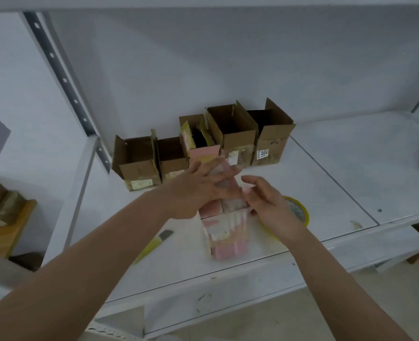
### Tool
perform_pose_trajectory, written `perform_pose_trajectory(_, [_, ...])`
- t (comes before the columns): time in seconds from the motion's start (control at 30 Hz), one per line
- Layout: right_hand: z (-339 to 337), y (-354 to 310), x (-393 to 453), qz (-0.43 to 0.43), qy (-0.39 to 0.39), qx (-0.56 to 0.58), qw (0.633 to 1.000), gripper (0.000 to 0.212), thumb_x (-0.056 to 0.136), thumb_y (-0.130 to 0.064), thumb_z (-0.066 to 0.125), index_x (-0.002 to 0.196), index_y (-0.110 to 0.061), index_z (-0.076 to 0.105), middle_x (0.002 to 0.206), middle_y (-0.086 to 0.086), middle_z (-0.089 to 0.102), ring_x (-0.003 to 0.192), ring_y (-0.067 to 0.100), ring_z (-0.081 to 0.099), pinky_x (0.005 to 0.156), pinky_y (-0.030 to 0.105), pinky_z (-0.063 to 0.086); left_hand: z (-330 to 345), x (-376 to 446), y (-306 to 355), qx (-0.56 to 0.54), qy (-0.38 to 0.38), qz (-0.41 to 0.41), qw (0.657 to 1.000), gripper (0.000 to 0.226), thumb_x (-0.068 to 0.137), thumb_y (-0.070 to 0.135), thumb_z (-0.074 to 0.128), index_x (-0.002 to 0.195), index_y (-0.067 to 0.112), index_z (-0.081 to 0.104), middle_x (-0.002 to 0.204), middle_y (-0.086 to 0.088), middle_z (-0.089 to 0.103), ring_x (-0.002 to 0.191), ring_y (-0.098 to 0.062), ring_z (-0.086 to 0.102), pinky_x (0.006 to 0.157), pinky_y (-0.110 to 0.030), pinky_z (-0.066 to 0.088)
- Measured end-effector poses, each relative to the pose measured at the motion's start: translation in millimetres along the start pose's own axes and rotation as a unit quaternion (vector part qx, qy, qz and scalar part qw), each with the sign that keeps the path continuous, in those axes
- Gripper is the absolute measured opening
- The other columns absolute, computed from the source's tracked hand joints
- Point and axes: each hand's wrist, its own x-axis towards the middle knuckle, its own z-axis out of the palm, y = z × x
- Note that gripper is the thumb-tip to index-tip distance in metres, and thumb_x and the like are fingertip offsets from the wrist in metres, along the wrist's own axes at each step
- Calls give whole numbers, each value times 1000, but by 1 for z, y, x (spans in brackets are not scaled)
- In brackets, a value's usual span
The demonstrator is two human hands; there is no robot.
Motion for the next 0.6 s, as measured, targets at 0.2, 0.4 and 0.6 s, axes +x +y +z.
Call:
perform_pose_trajectory(0.2, [2,10,-10,-47,-15,-79,996,38,92,-41,55,127,-28,52,89,2,64,83,15,62,76,32,52,36,-18,7,-212,226,-175,934,75,85,-19,42,145,26,43,155,-5,31,144,-24,26,116,-37,31])
perform_pose_trajectory(0.4, [2,8,-14,-80,5,-136,987,28,94,-40,54,113,-24,67,95,-11,68,85,1,61,74,21,48,48,-35,52,-413,311,-248,819,27,85,25,74,111,33,71,126,21,57,121,-3,49,98,-23,42])
perform_pose_trajectory(0.6, [4,10,-21,-119,-28,-216,969,61,75,-53,67,126,-19,60,111,-3,65,96,9,62,80,26,52,52,-38,62,-418,308,-273,810,43,74,18,83,115,18,71,138,4,54,125,-15,51,101,-38,46])
